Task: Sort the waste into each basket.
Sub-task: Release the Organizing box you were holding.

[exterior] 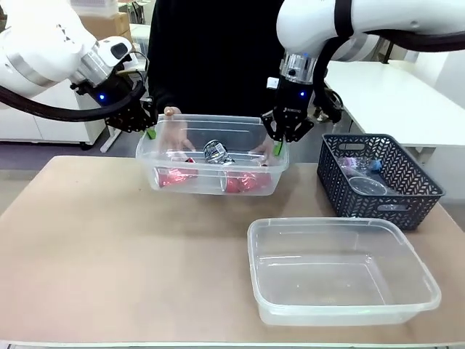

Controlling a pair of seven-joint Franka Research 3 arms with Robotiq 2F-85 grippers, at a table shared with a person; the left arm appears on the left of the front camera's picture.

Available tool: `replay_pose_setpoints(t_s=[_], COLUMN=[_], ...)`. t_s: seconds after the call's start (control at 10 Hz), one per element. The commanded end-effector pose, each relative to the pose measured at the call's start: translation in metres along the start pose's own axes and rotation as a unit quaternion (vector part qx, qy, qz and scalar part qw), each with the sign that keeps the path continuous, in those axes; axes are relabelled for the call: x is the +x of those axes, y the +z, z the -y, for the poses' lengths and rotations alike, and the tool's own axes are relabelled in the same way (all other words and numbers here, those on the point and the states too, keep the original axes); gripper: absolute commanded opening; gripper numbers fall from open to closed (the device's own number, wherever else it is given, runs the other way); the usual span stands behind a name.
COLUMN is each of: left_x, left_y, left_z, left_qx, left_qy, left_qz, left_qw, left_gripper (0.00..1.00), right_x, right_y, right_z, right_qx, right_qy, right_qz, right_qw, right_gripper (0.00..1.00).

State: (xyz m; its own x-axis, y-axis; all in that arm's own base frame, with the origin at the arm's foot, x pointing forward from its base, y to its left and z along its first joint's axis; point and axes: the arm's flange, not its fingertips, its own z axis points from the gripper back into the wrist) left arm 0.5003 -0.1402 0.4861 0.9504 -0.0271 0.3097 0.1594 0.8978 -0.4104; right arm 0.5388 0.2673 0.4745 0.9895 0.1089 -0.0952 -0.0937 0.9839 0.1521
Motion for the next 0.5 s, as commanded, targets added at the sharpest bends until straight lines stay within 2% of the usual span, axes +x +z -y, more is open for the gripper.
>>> replay_pose_setpoints(t_s=[0.0, 0.4], left_x=[-0.0019, -0.0019], left_y=[0.0030, 0.0030], left_z=[0.0012, 0.0012], left_qx=[0.001, 0.001], left_qy=[-0.004, -0.004], left_qz=[0.004, 0.004], left_qw=[1.000, 1.000], left_gripper=[0.09, 0.09], right_x=[-0.0018, -0.0018], right_y=[0.0018, 0.0018], right_z=[-0.0024, -0.0024], right_qx=[0.001, 0.001], right_qy=[0.001, 0.001], right_qz=[0.001, 0.001], right_qw=[1.000, 1.000], right_gripper=[0.04, 0.04])
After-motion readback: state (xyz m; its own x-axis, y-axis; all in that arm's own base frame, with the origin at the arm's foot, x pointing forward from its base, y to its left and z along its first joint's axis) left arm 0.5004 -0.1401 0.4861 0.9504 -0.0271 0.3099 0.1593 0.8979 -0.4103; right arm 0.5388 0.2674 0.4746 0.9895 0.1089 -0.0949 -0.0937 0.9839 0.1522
